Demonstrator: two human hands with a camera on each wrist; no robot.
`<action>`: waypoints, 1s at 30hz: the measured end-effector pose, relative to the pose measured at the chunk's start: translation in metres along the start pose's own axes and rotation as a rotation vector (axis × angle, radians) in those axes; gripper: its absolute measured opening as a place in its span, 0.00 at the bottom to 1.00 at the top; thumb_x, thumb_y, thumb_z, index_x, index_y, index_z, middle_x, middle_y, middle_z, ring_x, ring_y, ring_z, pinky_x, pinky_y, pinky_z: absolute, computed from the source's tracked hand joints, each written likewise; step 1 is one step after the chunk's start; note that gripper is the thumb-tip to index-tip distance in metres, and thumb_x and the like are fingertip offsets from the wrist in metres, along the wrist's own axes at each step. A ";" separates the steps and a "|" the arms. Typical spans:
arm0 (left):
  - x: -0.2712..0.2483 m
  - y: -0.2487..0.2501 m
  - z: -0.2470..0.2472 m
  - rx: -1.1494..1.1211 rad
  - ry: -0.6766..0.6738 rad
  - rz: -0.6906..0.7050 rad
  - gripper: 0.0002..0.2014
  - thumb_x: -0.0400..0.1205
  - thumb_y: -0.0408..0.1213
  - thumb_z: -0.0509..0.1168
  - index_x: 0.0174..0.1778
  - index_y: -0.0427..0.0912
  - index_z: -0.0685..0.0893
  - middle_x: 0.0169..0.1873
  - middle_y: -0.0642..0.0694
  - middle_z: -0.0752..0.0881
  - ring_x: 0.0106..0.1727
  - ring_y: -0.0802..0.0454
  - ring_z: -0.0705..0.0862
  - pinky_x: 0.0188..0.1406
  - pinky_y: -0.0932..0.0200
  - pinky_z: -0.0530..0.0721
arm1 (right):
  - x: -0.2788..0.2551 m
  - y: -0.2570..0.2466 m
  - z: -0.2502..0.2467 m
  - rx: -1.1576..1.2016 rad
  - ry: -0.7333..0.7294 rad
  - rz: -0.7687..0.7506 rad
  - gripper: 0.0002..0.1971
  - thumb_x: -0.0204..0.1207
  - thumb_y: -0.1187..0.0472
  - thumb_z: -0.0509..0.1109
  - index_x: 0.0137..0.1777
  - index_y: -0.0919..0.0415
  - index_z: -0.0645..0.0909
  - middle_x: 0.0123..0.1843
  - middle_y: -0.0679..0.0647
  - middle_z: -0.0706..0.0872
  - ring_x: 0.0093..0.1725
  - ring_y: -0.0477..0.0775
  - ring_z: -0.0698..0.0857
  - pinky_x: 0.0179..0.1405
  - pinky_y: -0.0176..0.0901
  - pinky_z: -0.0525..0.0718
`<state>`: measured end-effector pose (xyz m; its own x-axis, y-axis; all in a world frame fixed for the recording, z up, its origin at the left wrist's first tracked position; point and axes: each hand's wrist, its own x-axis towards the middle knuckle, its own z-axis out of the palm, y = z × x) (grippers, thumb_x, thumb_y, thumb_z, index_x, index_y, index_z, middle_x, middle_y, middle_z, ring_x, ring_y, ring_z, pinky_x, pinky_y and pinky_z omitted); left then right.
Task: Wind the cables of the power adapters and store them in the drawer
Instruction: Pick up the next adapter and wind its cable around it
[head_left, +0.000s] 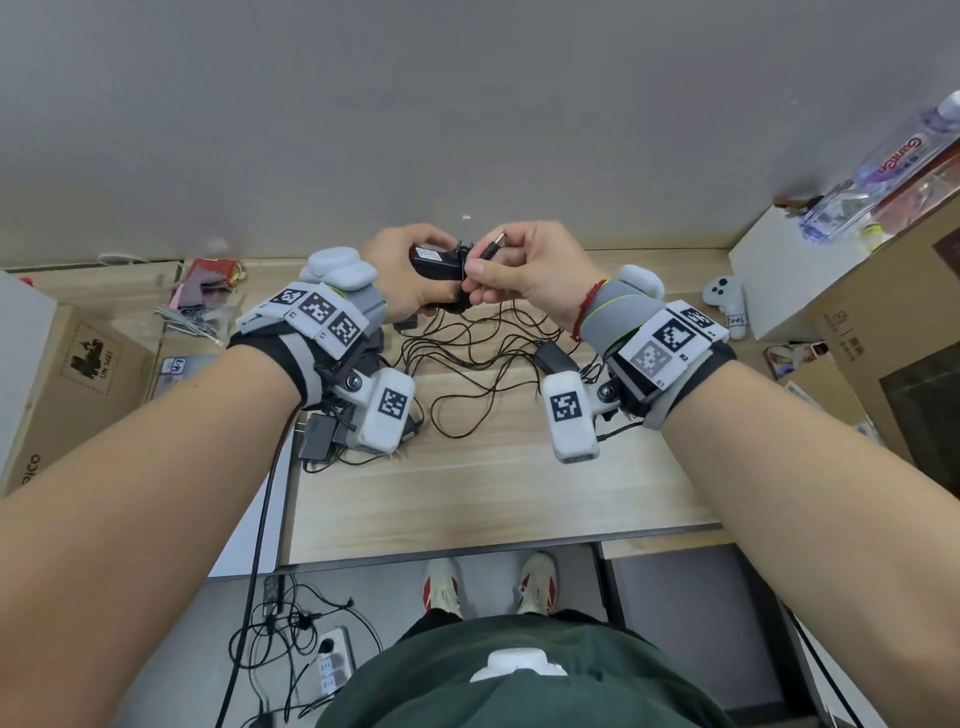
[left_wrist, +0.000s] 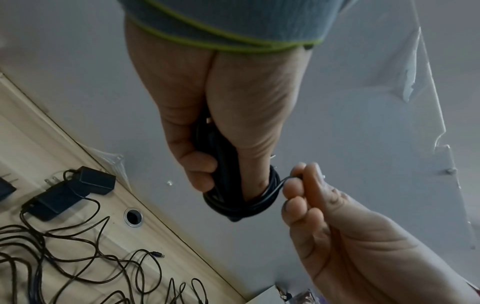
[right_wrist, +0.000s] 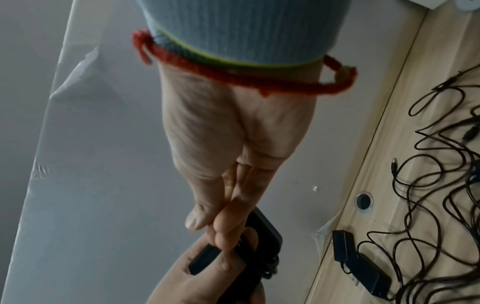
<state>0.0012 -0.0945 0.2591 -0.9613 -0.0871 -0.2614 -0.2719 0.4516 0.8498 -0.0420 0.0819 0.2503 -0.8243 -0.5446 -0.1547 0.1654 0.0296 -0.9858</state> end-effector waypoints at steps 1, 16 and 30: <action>0.001 -0.003 0.002 -0.018 -0.022 -0.011 0.23 0.57 0.44 0.82 0.48 0.57 0.88 0.41 0.39 0.91 0.40 0.32 0.91 0.39 0.24 0.86 | 0.000 0.001 0.000 -0.022 0.013 -0.022 0.05 0.76 0.72 0.74 0.42 0.64 0.83 0.30 0.57 0.89 0.28 0.49 0.87 0.31 0.34 0.85; 0.016 -0.005 0.011 -0.272 0.212 -0.087 0.17 0.80 0.35 0.71 0.63 0.36 0.79 0.54 0.36 0.85 0.34 0.48 0.87 0.30 0.57 0.89 | -0.002 0.005 0.013 -0.071 0.077 0.082 0.19 0.77 0.65 0.76 0.59 0.63 0.69 0.30 0.54 0.89 0.18 0.48 0.77 0.18 0.36 0.73; 0.016 0.008 0.019 -0.313 0.104 -0.119 0.14 0.80 0.29 0.67 0.60 0.40 0.74 0.48 0.45 0.79 0.41 0.43 0.86 0.42 0.46 0.91 | 0.013 0.010 0.005 -0.276 0.247 0.147 0.12 0.74 0.60 0.79 0.35 0.60 0.79 0.32 0.61 0.88 0.23 0.50 0.81 0.22 0.38 0.78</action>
<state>-0.0161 -0.0753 0.2532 -0.9170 -0.2201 -0.3326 -0.3671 0.1402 0.9195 -0.0483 0.0711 0.2389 -0.9135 -0.3011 -0.2737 0.1674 0.3350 -0.9272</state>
